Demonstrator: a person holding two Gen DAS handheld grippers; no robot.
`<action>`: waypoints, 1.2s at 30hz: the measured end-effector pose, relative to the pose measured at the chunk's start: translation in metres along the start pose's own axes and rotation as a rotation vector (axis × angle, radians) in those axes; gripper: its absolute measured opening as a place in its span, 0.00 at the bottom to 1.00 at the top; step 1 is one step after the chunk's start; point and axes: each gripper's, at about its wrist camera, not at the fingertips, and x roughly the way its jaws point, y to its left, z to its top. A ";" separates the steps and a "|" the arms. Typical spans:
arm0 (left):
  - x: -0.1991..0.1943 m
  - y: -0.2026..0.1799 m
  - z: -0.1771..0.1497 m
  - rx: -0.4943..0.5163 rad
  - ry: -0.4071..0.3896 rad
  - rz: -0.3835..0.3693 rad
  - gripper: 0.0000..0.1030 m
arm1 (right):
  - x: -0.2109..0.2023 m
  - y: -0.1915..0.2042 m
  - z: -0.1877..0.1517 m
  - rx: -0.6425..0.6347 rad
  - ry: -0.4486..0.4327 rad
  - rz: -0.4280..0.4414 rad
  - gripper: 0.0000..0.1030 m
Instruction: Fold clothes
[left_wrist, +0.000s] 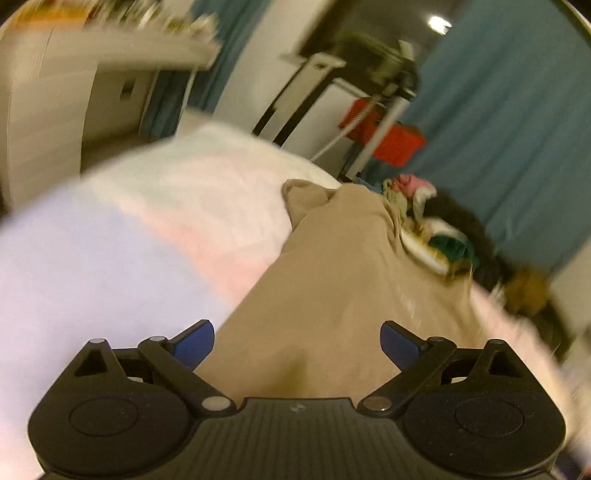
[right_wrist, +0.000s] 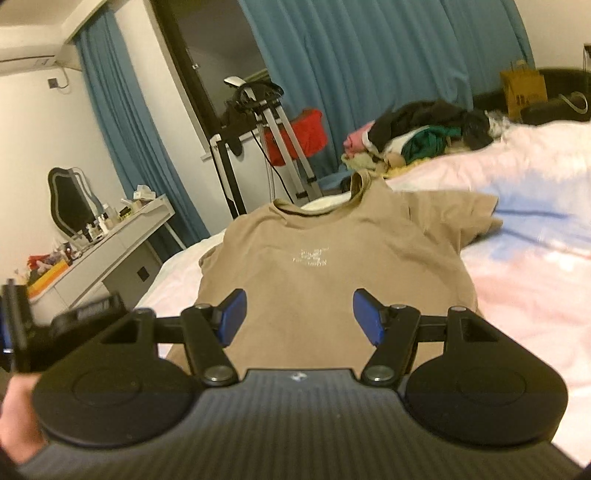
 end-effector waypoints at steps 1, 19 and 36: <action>0.009 0.008 0.008 -0.059 0.000 -0.023 0.92 | 0.005 -0.002 0.000 0.007 0.008 -0.006 0.64; 0.211 0.027 0.099 -0.220 -0.051 -0.083 0.38 | 0.111 -0.058 -0.011 0.223 0.148 -0.049 0.65; 0.216 -0.031 0.168 0.161 -0.034 0.169 0.03 | 0.126 -0.065 -0.019 0.223 0.172 -0.089 0.66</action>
